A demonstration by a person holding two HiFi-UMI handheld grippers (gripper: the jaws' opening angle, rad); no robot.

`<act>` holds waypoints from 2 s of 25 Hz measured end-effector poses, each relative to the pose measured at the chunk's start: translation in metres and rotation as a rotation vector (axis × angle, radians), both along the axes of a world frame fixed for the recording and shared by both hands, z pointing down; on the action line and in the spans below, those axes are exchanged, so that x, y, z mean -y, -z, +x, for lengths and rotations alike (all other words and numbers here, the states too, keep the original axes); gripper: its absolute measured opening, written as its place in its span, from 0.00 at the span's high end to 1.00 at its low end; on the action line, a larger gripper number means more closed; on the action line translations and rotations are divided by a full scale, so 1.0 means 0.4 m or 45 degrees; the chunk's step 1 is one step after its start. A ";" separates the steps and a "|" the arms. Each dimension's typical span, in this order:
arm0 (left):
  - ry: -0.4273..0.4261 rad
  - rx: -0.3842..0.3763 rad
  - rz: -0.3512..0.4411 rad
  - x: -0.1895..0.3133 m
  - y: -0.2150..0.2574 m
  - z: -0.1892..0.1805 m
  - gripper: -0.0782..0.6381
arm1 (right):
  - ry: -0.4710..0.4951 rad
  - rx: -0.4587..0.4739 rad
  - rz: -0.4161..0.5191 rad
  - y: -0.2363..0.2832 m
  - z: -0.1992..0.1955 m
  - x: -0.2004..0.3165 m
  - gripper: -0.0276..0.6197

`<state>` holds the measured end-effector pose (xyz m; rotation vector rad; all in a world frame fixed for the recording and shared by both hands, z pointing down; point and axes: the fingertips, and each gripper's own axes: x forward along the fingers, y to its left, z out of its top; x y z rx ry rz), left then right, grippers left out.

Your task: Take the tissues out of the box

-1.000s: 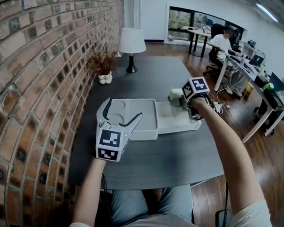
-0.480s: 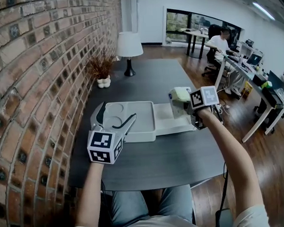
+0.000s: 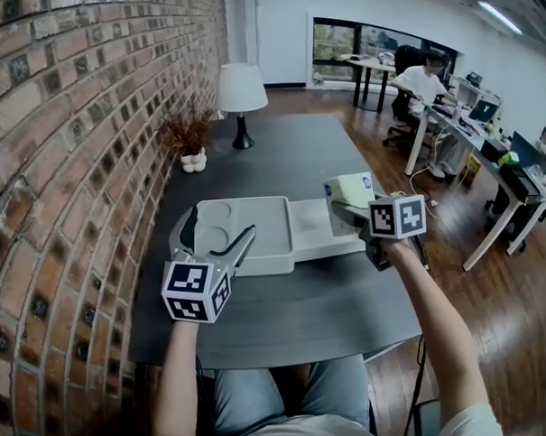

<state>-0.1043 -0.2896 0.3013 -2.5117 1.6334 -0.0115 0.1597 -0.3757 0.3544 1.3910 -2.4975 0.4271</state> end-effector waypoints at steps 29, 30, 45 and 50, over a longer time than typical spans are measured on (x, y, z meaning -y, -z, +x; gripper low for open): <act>0.101 -0.072 0.030 -0.090 -0.058 0.002 0.22 | -0.252 0.106 0.578 0.021 0.010 -0.270 0.30; 0.102 -0.081 0.032 -0.098 -0.057 0.003 0.22 | -0.255 0.107 0.598 0.023 0.005 -0.280 0.30; 0.145 -0.066 0.067 -0.163 -0.110 -0.004 0.24 | -0.235 -0.005 0.807 -0.005 -0.079 -0.388 0.30; 0.148 -0.042 0.090 -0.183 -0.123 0.008 0.25 | -0.239 0.002 0.821 -0.006 -0.092 -0.409 0.30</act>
